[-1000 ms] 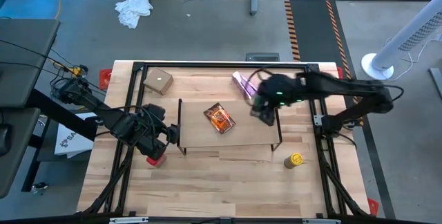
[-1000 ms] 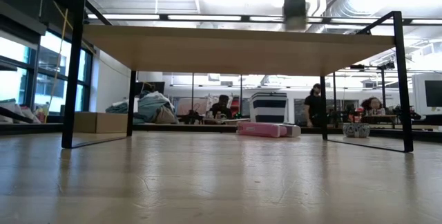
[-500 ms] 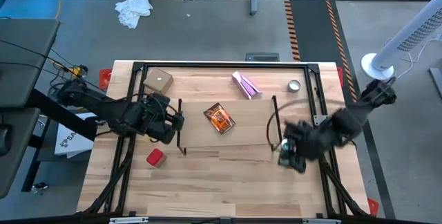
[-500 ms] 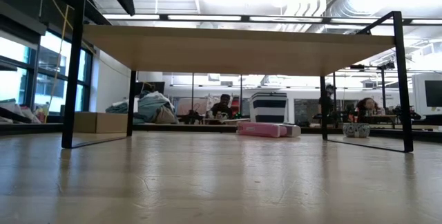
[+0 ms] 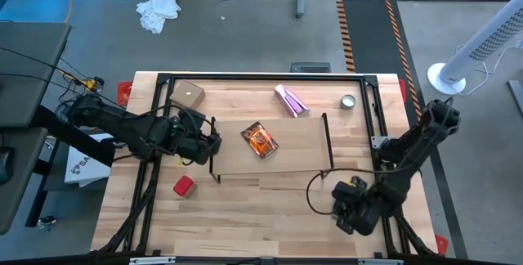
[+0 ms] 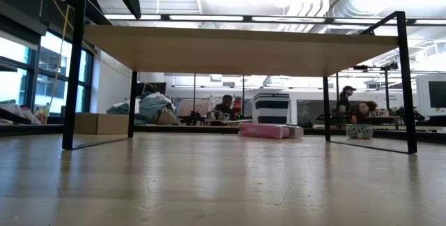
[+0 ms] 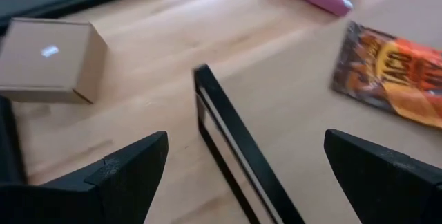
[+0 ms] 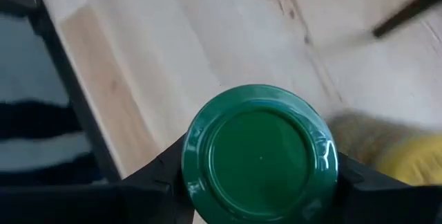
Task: Shelf spices
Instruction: Remove the green seasoning bottle from the shelf, then remove the orange seasoning can from the shelf
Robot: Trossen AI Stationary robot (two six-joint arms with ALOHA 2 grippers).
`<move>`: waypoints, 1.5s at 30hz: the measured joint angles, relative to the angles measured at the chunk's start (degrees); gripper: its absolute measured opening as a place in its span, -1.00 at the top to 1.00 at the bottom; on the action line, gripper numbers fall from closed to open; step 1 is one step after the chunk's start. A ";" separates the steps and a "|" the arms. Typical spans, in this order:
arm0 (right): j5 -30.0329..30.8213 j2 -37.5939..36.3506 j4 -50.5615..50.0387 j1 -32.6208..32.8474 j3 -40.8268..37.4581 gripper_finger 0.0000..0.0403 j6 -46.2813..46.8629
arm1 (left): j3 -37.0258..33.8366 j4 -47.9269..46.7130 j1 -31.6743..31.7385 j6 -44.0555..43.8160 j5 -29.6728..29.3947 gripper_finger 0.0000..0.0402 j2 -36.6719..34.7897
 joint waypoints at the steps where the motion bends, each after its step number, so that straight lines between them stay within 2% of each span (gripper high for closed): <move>1: 1.28 0.00 1.37 -0.34 -1.36 0.11 0.00 | 0.00 0.38 0.00 0.12 0.74 -0.92 0.00; 4: 3.56 0.00 3.33 -1.78 -4.22 0.11 -1.74 | 0.00 1.64 -0.04 0.12 2.65 -0.92 0.00; 8: 3.53 -0.04 8.05 -4.12 -6.86 0.10 -9.54 | 0.00 1.99 -0.04 0.13 4.17 -0.92 0.00; 15: 2.62 -0.09 12.35 -6.73 -7.55 -0.37 -19.47 | 0.00 1.97 -0.07 0.12 5.78 -0.92 0.00; 22: -4.45 -0.11 12.38 -7.05 -6.89 -0.45 -24.74 | 0.00 1.92 -0.07 0.12 5.77 -0.92 0.00; 26: -5.84 -0.04 8.32 -6.98 -3.53 -0.46 -22.66 | 0.00 1.86 -0.07 0.12 5.68 -0.92 0.00; 35: 0.76 -0.04 -6.80 -7.05 5.92 -0.46 -23.12 | 0.00 3.05 -0.07 3.25 4.66 -0.92 0.00; 41: 5.31 -0.04 -13.54 -7.06 11.69 -0.47 -26.09 | 0.00 9.77 0.11 11.38 4.20 -0.92 0.00; 45: 5.47 -0.04 -15.26 -8.08 14.10 -0.47 -27.12 | 0.00 14.88 1.29 15.74 4.04 -0.92 0.00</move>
